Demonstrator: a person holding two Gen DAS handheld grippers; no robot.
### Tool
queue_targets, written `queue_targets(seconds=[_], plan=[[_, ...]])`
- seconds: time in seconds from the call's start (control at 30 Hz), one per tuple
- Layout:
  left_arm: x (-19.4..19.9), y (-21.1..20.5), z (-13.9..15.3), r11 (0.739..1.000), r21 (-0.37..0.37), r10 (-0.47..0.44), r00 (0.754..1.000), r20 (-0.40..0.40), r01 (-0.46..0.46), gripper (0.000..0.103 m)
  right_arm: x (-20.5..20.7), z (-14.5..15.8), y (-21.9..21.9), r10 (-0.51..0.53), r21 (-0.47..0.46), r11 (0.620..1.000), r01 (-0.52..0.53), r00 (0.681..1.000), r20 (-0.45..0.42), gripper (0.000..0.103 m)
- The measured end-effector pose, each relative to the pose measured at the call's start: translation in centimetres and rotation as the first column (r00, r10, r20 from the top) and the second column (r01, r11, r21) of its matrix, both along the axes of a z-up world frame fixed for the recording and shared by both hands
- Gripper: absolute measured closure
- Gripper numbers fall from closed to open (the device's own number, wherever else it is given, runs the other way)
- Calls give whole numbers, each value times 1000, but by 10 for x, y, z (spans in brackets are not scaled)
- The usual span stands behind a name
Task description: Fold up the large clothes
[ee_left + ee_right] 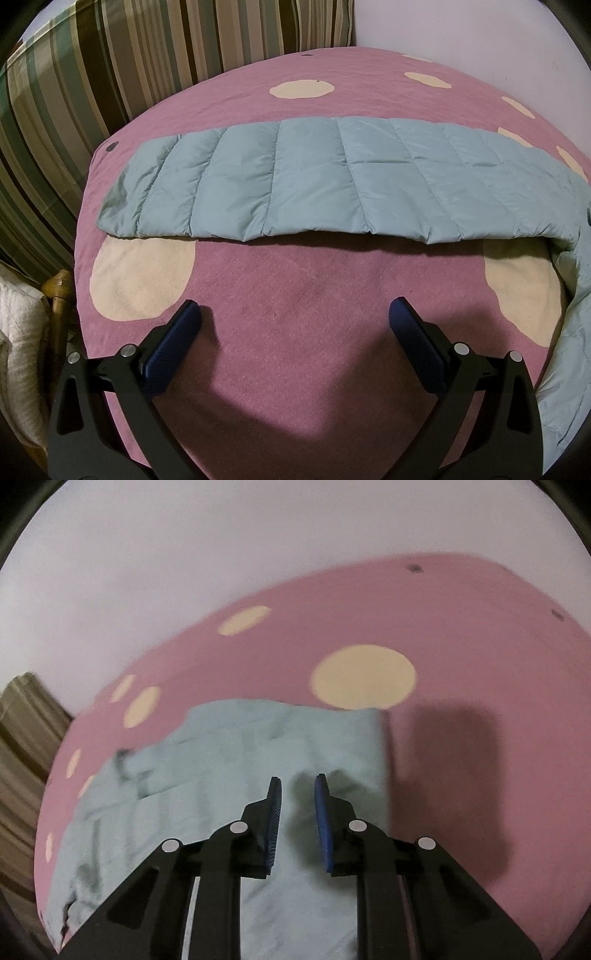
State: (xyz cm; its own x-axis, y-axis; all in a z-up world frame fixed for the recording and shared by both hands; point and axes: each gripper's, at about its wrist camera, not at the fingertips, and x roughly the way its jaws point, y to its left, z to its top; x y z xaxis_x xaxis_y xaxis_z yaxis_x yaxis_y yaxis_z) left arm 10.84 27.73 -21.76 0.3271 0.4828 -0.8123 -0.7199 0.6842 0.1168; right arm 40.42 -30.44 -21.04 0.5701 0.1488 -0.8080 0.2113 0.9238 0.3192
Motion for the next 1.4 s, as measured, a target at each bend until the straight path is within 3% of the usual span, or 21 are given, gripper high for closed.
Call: queue_targets(seconds=[0.13,0.17,0.3,0.5,0.63,0.7,0.87,1.03,1.13,1.3,1.4], plan=[[0,0,0,1000,5,-1,1000,-5,1,2,26,-43,-5,0,42,999,4,994,-106,87],[0,0,0,1000,3,-1,1000,-4,1,2,28,-44,-5,0,42,999,4,995,-96,87],[1,0,0,1000,0,0,1000,-2,0,2,24,-31,2,16,5,1000,-15,997,-75,87],[1,-1,-1,1000,3,-1,1000,-3,1,2,-20,-8,1,6,-2,1000,-6,1000,-14,84],[1,-1,-1,1000,2,-1,1000,-2,1,2,-29,-20,2,16,-22,1000,-17,998,-56,84],[1,-1,-1,1000,2,0,1000,-2,0,2,-29,-41,-2,11,-9,1000,-12,995,-99,86],[1,-1,-1,1000,2,0,1000,-2,0,2,-29,-42,-6,7,2,1000,-6,999,-52,86],[1,0,-1,1000,0,0,1000,-3,0,2,-65,-15,-16,-12,-18,1000,12,1000,4,80],[1,-1,-1,1000,0,-1,1000,-3,1,2,-91,-8,-29,-35,-56,998,36,999,15,63],[2,-1,-1,1000,-1,0,1000,-1,0,2,-132,-17,-52,-113,-180,978,110,993,-11,48],[2,-1,-1,1000,0,-1,1000,-2,1,2,-151,-30,-63,-158,-253,957,144,987,-34,48]])
